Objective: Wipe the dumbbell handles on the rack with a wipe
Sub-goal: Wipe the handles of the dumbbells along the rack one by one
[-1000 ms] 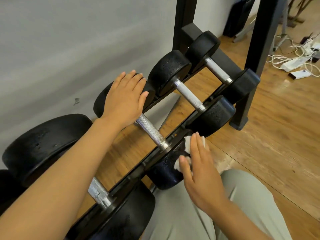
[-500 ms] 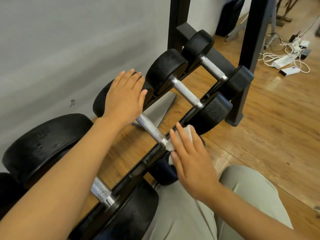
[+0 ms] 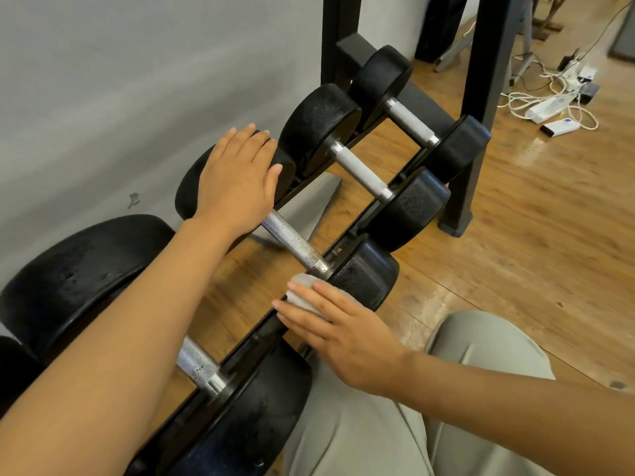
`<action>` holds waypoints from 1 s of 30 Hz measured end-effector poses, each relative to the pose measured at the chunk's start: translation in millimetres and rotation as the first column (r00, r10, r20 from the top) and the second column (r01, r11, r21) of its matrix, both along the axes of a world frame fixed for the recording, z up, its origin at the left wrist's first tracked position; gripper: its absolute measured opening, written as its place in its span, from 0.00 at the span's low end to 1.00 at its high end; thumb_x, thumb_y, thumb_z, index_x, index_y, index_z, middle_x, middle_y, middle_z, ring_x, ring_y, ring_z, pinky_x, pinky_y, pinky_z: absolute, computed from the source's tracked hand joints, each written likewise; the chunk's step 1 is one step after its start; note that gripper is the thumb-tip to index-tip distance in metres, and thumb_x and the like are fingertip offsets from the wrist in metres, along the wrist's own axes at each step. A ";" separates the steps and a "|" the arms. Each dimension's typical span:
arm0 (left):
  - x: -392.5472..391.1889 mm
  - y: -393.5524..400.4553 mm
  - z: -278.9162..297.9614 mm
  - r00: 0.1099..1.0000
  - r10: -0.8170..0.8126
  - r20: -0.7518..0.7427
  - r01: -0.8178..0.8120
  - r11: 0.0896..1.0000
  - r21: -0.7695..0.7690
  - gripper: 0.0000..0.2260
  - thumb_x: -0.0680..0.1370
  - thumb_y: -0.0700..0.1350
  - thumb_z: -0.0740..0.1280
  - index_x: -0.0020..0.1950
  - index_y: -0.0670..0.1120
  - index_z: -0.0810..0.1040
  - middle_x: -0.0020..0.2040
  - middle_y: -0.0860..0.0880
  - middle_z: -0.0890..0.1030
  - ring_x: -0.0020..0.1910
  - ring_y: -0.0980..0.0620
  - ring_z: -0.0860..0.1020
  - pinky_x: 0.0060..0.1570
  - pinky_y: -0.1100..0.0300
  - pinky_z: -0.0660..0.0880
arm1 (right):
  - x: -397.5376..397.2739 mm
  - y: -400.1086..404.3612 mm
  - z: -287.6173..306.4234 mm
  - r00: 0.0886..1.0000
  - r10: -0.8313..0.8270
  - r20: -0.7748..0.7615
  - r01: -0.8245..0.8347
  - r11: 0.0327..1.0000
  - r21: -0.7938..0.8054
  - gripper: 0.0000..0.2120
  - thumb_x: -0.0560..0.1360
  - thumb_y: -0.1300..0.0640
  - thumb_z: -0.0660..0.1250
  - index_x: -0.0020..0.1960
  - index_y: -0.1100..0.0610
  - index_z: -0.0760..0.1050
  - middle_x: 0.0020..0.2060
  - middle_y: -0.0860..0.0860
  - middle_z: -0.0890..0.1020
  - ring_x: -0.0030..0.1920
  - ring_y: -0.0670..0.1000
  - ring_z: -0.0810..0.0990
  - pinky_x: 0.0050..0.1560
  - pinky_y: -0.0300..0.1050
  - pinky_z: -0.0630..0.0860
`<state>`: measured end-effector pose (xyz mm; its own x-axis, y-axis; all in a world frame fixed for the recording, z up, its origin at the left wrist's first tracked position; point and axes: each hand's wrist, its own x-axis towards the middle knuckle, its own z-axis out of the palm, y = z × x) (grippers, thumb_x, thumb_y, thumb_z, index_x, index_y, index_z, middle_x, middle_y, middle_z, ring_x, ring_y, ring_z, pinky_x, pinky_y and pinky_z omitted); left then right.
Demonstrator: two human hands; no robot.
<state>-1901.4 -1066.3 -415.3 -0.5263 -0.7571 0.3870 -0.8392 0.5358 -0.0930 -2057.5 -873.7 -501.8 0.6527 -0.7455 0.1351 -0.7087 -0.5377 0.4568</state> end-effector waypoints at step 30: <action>40.7 11.1 10.7 0.989 -0.118 -0.094 0.132 0.977 0.168 0.22 0.86 0.49 0.49 0.79 0.45 0.59 0.80 0.48 0.58 0.80 0.51 0.51 0.75 0.61 0.40 | -48.8 -88.8 57.4 0.772 -0.072 0.631 -0.331 0.802 0.497 0.19 0.82 0.52 0.57 0.72 0.53 0.70 0.73 0.46 0.69 0.75 0.45 0.61 0.72 0.52 0.67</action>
